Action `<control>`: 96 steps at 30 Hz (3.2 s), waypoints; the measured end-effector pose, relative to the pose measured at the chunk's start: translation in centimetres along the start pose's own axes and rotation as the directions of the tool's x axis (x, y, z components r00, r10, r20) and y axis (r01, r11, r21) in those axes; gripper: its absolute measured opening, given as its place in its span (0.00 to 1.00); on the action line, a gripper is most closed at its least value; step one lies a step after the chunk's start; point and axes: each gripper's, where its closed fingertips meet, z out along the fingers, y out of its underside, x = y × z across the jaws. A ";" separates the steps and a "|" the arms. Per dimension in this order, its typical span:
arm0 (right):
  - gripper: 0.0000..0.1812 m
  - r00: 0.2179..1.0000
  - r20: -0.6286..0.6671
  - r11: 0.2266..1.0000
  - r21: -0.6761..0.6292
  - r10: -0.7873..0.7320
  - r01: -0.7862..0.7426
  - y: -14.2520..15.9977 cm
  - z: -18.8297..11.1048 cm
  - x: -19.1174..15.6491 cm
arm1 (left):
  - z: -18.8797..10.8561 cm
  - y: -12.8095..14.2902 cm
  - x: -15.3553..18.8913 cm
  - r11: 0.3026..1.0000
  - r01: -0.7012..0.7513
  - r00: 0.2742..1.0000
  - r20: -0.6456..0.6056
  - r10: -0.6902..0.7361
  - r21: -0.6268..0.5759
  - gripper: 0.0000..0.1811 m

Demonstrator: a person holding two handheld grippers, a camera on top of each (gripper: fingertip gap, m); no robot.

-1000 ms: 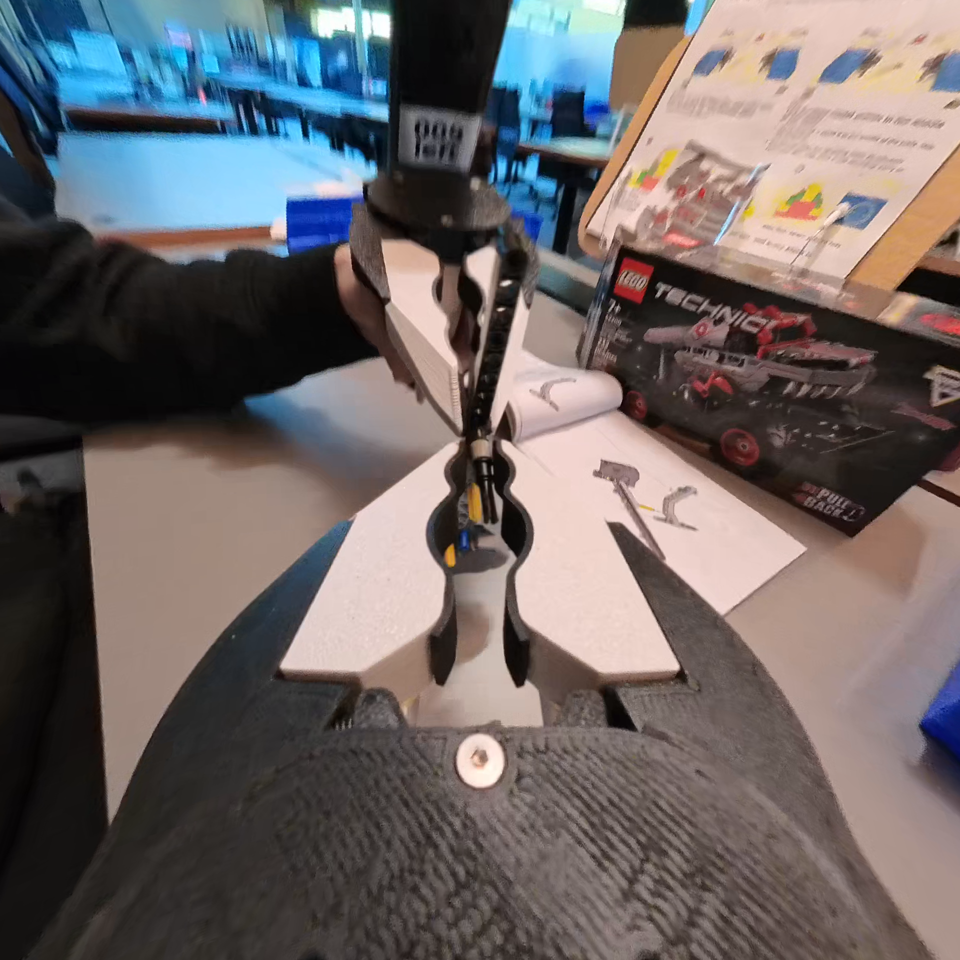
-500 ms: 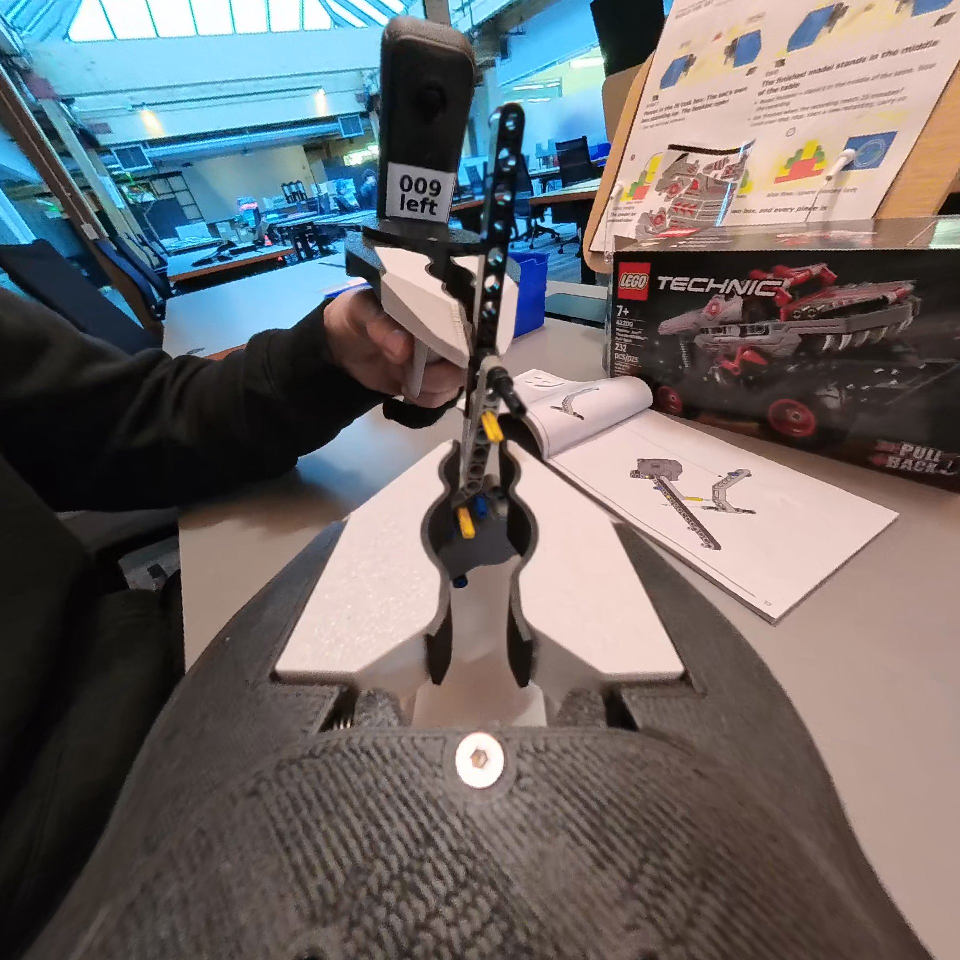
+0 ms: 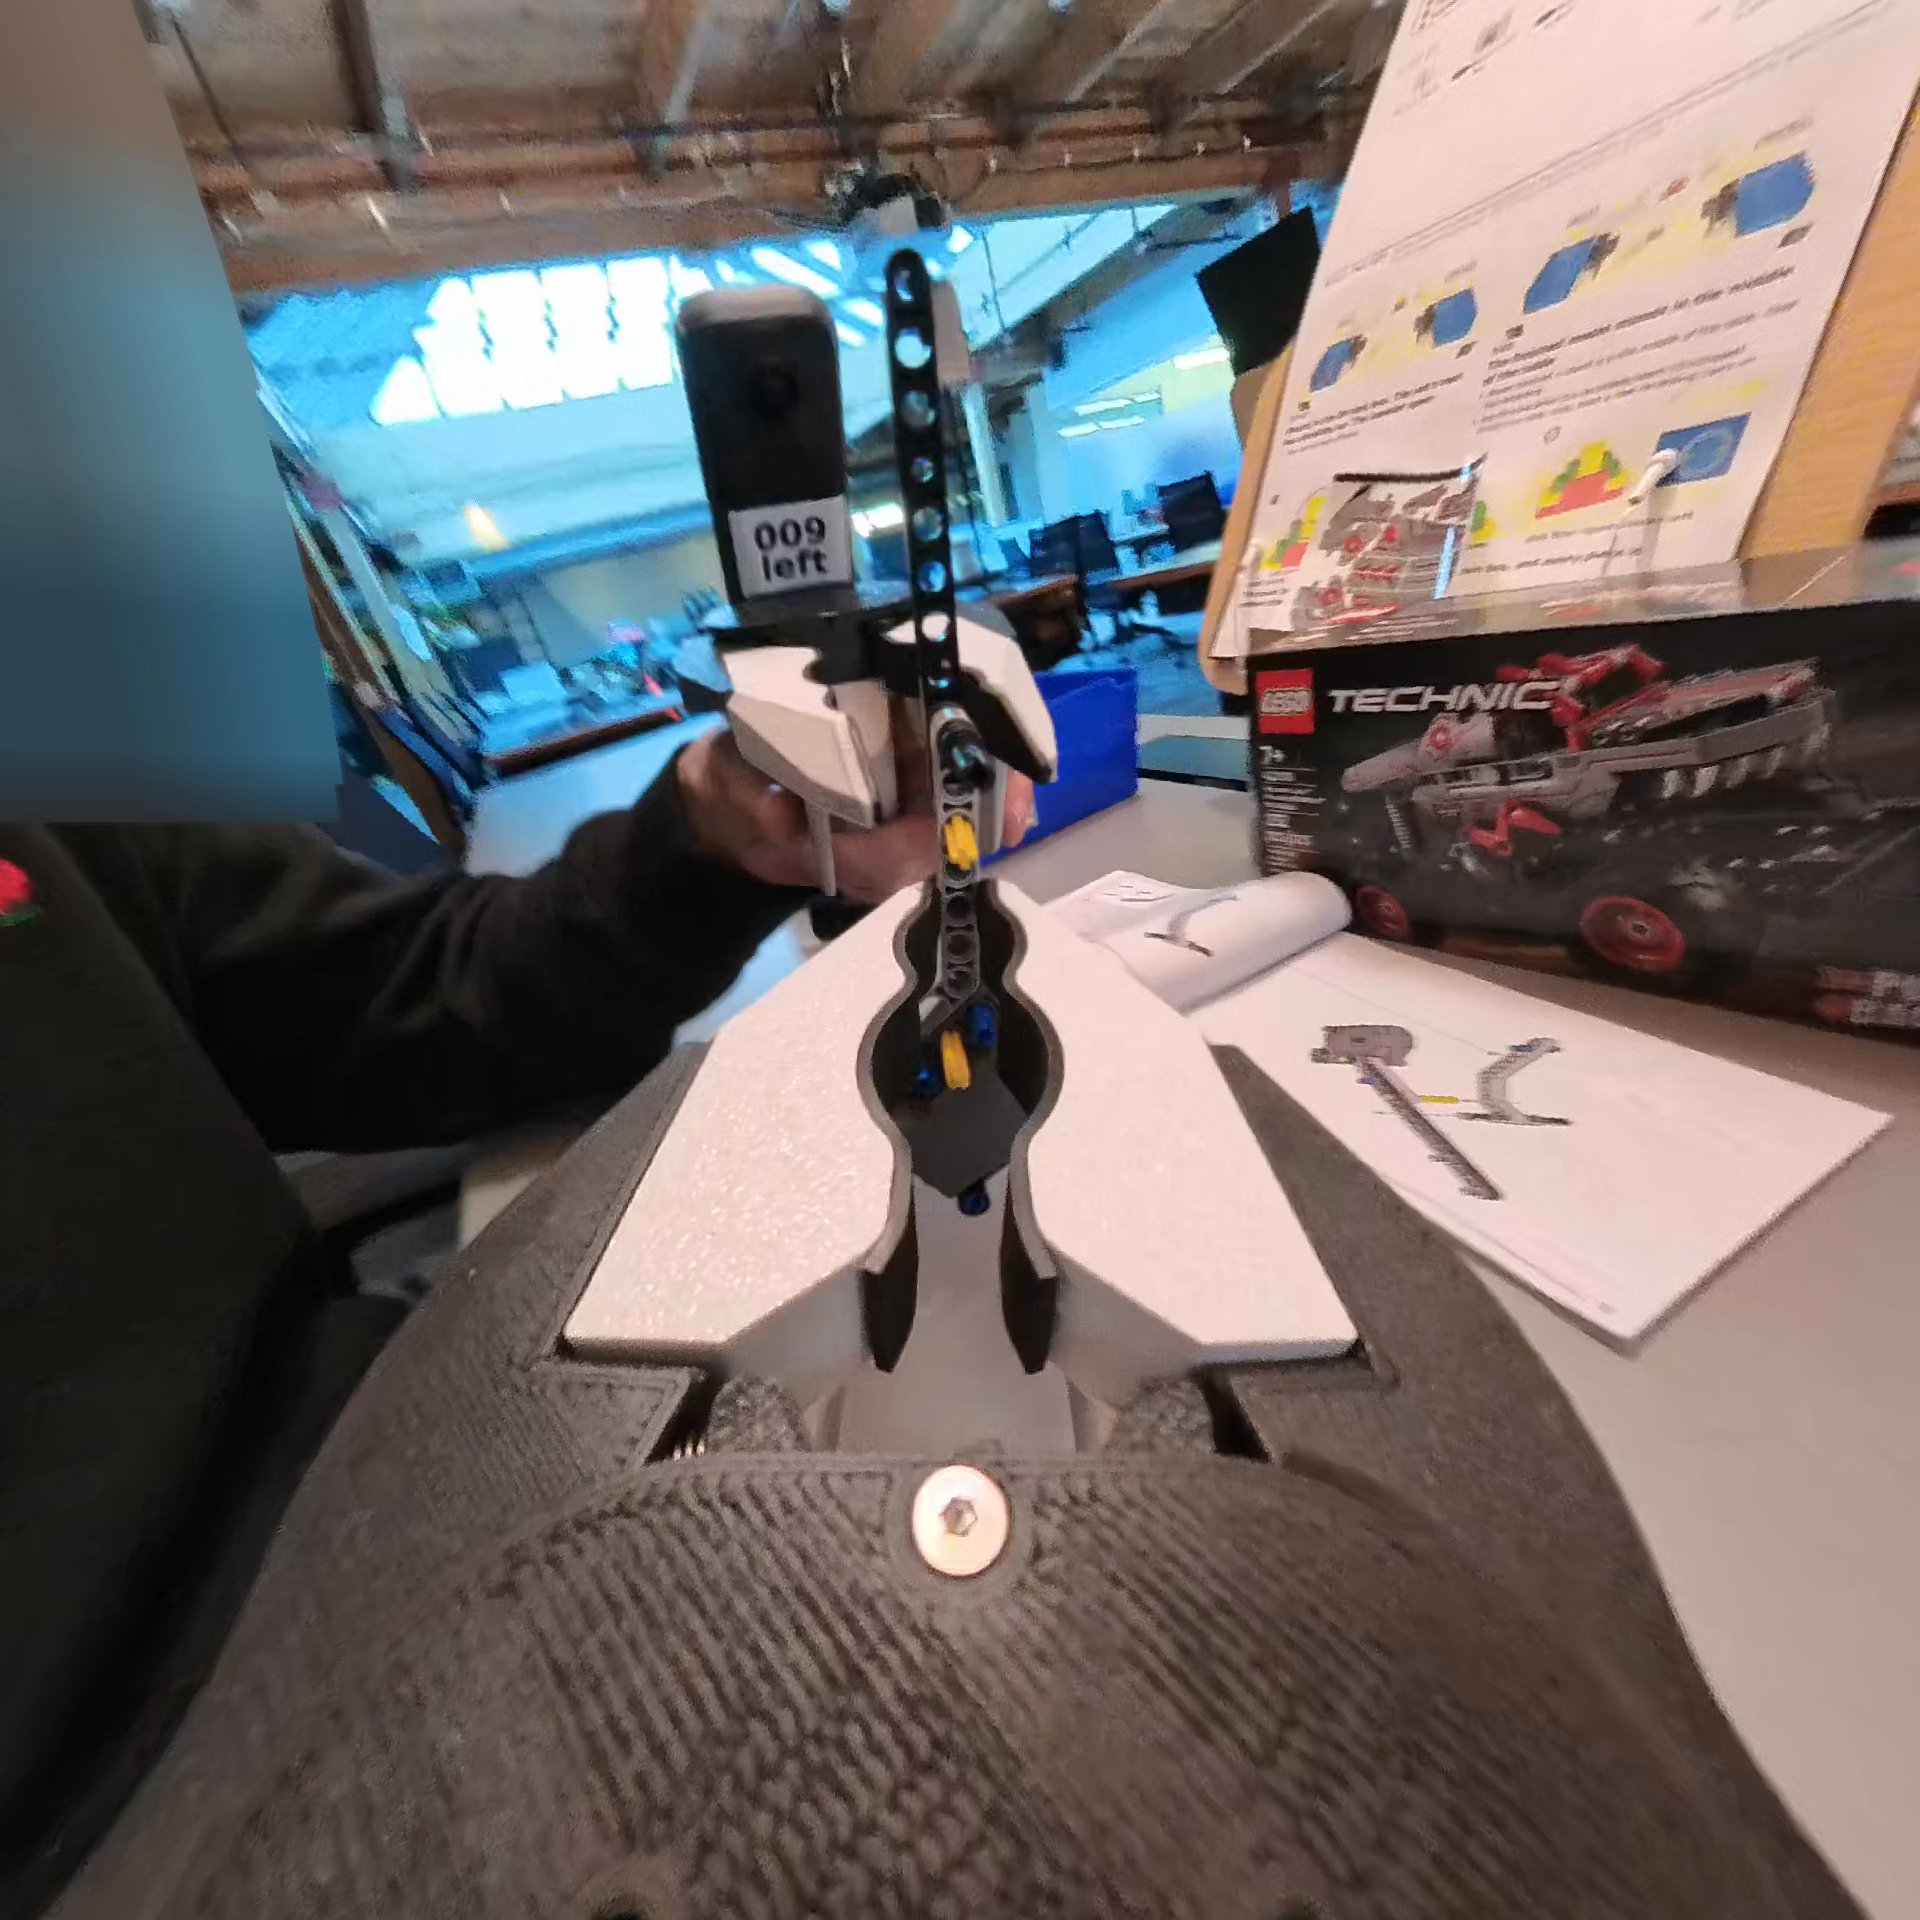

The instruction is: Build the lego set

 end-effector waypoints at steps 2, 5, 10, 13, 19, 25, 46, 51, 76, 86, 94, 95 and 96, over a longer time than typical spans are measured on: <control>0.02 0.989 -0.045 0.988 -0.077 -0.141 0.137 0.1 0.2 -0.4 | 0.1 1.0 0.3 0.997 -0.064 0.998 -0.029 0.063 -0.052 0.16; 0.02 0.957 -0.089 0.949 -0.178 -0.278 0.259 0.3 1.0 -1.2 | 0.5 1.4 1.5 0.992 -0.119 0.989 -0.096 0.114 -0.040 0.05; 0.16 0.923 -0.156 0.931 -0.151 -0.353 0.331 -1.9 0.9 -2.2 | -1.0 -0.4 1.8 0.950 -0.266 0.950 -0.122 0.288 0.165 0.03; 0.31 0.927 -0.199 0.947 -0.125 -0.317 0.297 -3.3 -0.2 -2.1 | -3.1 -2.7 2.7 0.853 -0.330 0.909 -0.109 0.403 0.405 0.03; 0.45 0.975 -0.127 0.978 -0.132 -0.181 0.164 -2.2 1.5 -3.3 | -4.4 -4.2 3.4 0.729 -0.452 0.853 0.010 0.522 0.514 0.03; 0.43 0.956 -0.228 0.982 -0.079 -0.187 0.173 -2.2 3.4 -2.8 | -4.4 -4.8 4.3 0.689 -0.508 0.821 0.051 0.568 0.517 0.03; 0.34 0.583 -0.368 0.688 -0.339 -0.725 0.642 -3.8 0.2 -0.2 | -2.8 -3.6 2.5 0.731 -0.560 0.820 0.132 0.557 0.389 0.10; 0.35 0.561 -0.358 0.664 -0.361 -0.747 0.655 -3.8 -0.6 0.3 | -2.4 -2.6 1.8 0.736 -0.603 0.793 0.134 0.594 0.308 0.11; 0.35 0.780 -0.019 0.455 -0.821 -0.626 0.346 11.1 -5.0 6.2 | -0.6 8.1 0.1 0.933 -0.265 0.956 -0.196 0.220 -0.245 0.19; 0.35 0.677 -0.047 0.453 -0.777 -0.735 0.438 8.5 -4.2 6.5 | -0.1 9.0 -0.7 0.882 -0.332 0.943 -0.144 0.301 -0.333 0.21; 0.35 0.664 -0.039 0.433 -0.785 -0.747 0.442 7.9 -4.0 5.8 | 0.1 9.7 -0.1 0.868 -0.348 0.936 -0.181 0.301 -0.356 0.20; 0.35 0.664 -0.034 0.429 -0.788 -0.747 0.442 8.0 -4.0 5.8 | 0.2 9.8 0.0 0.866 -0.350 0.935 -0.184 0.303 -0.356 0.20; 0.35 0.663 -0.035 0.425 -0.792 -0.748 0.438 8.1 -4.1 5.8 | 0.3 9.8 0.1 0.866 -0.353 0.934 -0.187 0.304 -0.356 0.20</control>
